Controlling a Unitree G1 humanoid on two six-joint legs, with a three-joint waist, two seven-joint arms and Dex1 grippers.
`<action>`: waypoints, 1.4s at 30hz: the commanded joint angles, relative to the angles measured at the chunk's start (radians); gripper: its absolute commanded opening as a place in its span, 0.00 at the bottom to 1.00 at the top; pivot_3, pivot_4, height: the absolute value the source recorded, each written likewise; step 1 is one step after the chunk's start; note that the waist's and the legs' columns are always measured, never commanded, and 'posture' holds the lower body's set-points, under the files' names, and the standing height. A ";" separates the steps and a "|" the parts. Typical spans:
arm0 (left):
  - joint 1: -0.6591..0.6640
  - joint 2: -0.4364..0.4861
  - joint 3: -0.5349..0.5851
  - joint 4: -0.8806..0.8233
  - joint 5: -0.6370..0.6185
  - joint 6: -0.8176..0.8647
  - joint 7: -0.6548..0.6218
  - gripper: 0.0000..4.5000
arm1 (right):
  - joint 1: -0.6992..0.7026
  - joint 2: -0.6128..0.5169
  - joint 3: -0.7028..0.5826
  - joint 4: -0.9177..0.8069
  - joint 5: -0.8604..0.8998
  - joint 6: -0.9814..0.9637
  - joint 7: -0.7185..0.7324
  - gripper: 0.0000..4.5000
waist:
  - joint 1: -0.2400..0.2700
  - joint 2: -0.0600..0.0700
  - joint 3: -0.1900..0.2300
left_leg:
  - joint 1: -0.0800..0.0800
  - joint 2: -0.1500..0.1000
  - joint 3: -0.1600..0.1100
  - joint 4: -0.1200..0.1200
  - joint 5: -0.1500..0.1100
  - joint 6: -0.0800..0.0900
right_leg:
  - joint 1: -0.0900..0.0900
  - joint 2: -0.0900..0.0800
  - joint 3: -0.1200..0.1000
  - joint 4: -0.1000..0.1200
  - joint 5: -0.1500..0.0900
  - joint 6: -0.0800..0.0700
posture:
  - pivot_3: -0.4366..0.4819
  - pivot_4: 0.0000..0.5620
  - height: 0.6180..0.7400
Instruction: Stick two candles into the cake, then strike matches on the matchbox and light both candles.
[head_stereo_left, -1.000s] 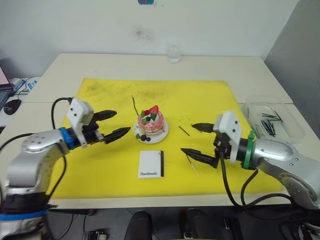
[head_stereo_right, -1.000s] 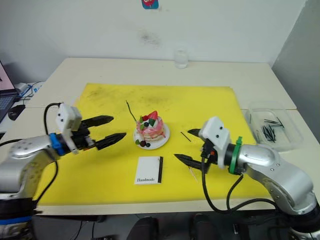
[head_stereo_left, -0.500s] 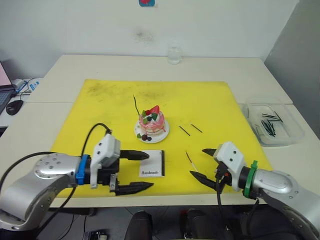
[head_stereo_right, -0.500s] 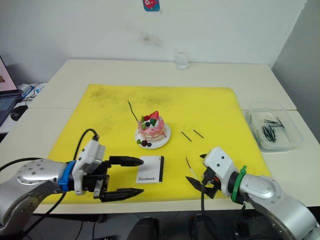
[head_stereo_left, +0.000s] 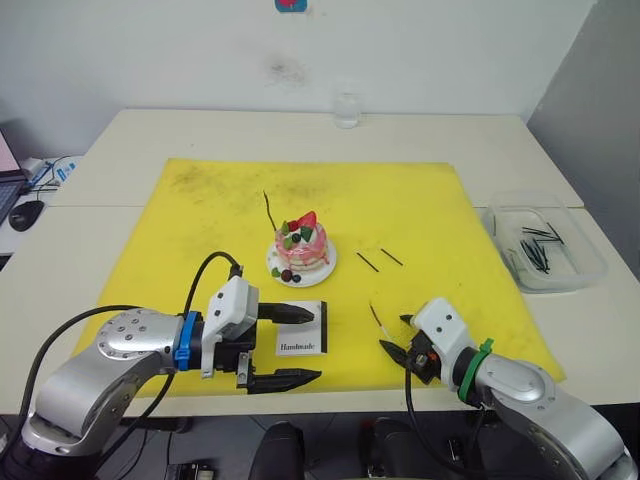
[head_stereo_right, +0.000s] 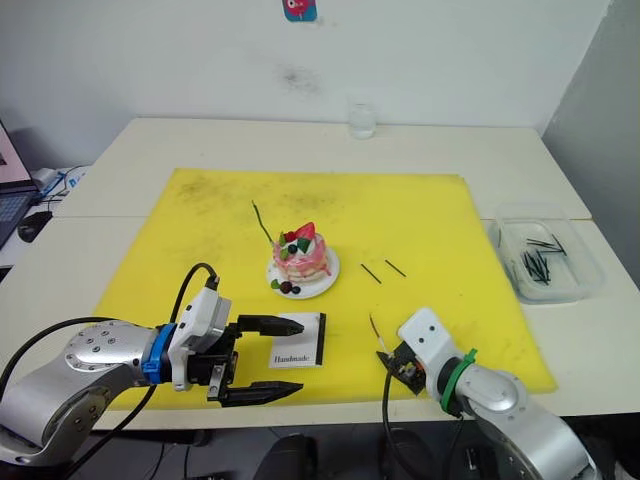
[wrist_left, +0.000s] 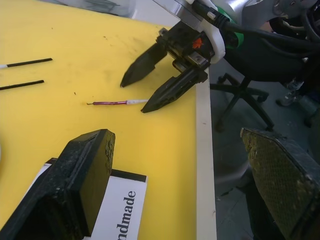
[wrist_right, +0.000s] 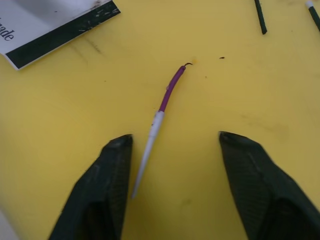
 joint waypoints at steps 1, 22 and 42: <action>0.004 -0.006 0.000 -0.015 0.006 -0.021 0.008 1.00 | -0.007 0.011 -0.005 -0.016 -0.005 0.017 0.003 0.28 | 0.000 0.000 0.000 | 0.000 0.000 0.000 0.000 0.000 0.000 | 0.000 0.000 0.000 0.000 0.000 0.000 | 0.48 0.27 1.00; -0.167 -0.126 -0.113 -0.012 -0.055 0.061 0.064 1.00 | 0.059 -0.315 -0.530 0.050 0.202 0.006 0.405 0.01 | 0.003 0.000 0.000 | -0.001 -0.002 0.000 0.000 0.000 0.000 | 0.001 0.002 0.000 -0.001 0.000 0.000 | 0.48 0.27 1.00; -0.268 -0.191 -0.194 -0.025 -0.058 0.100 0.082 1.00 | 0.216 -0.428 -0.635 0.352 0.123 -0.204 0.663 0.01 | -0.001 0.000 0.000 | 0.000 -0.002 0.000 0.001 0.000 0.000 | 0.001 0.004 0.000 0.000 0.000 0.000 | 0.48 0.27 1.00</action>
